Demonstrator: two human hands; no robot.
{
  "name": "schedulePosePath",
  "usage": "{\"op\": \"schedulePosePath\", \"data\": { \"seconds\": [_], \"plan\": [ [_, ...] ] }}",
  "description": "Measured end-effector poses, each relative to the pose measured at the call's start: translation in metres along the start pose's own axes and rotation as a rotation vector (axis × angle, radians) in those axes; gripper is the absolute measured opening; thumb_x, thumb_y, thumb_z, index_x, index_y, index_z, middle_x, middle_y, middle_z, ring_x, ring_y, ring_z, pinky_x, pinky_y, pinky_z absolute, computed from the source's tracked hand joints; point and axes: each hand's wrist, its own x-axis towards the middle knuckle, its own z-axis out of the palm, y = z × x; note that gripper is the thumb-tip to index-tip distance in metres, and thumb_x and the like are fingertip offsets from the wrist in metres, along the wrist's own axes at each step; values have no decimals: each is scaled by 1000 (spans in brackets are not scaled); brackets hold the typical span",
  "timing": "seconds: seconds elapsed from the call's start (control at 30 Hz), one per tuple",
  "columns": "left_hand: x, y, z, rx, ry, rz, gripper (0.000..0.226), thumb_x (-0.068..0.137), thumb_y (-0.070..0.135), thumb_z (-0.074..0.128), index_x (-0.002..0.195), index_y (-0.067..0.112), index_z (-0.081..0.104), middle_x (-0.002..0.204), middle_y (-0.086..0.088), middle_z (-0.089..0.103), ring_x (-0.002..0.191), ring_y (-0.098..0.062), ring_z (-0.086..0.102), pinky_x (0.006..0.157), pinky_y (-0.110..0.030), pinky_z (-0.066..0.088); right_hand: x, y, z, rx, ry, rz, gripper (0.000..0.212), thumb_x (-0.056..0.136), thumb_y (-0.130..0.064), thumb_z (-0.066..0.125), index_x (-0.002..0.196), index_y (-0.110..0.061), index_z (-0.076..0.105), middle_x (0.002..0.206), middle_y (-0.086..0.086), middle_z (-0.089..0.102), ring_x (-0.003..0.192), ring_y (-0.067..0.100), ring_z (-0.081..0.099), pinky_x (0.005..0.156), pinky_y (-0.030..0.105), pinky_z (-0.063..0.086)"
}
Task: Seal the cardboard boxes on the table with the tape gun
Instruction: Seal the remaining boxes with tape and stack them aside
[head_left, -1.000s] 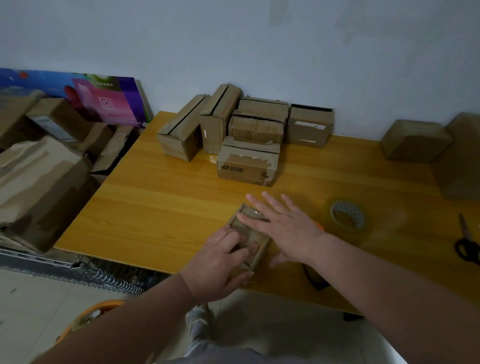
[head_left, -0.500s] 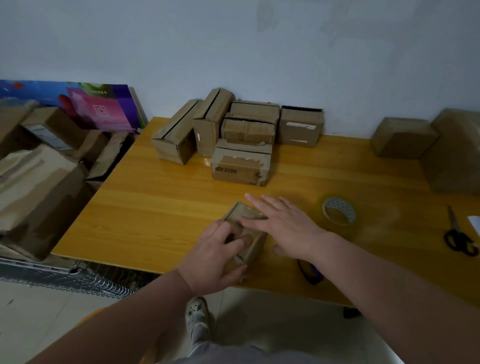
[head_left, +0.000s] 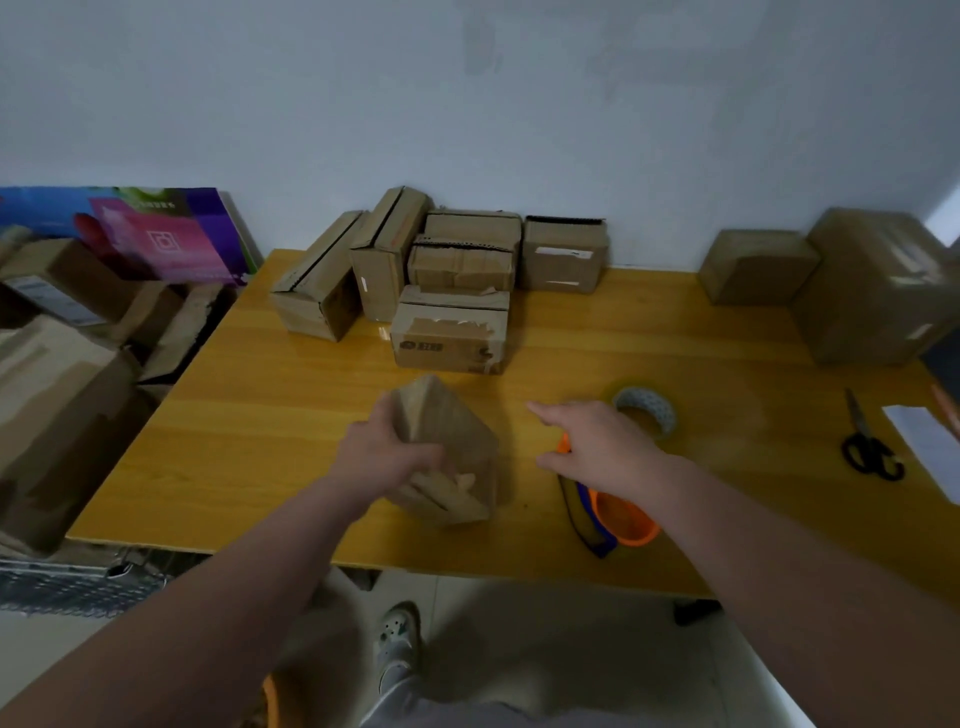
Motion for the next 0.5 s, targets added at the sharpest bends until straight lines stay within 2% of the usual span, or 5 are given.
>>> {"op": "schedulePosePath", "data": {
  "seconds": [0.1,0.17,0.27,0.37,0.5],
  "plan": [
    [6,12,-9,-358,-101,-2,119,48,29,73,152,28,15,129,-1,44,106,-24,51,78,-33,46,0,2,-9,47,29,11,72,91,-44,61,151,-36,21,145,3,47,126,23,49,99,39,47],
    [9,27,-13,-454,-201,33,128,43,23,79,152,32,13,130,-1,42,110,-26,49,86,-38,48,-1,4,-19,51,38,7,78,90,-50,59,152,-35,14,154,2,32,138,24,34,108,41,38],
    [13,58,-11,-396,-353,156,131,38,20,85,150,31,20,140,-6,39,121,-31,44,101,-50,43,-4,9,-35,36,66,-7,91,87,-54,59,154,-30,2,159,-3,17,144,23,19,112,41,28],
    [18,91,-1,-284,-417,273,120,60,-2,80,152,33,13,147,1,31,128,-29,38,102,-46,41,-8,21,-53,102,118,-5,101,83,-51,66,154,-27,0,159,-2,16,144,22,18,113,40,24],
    [22,131,18,-63,-477,449,118,64,-7,79,153,32,11,146,4,31,130,-24,38,104,-46,42,-9,43,-74,206,164,-19,112,75,-39,79,155,-26,1,156,0,23,140,18,25,107,29,25]
  ]
}}
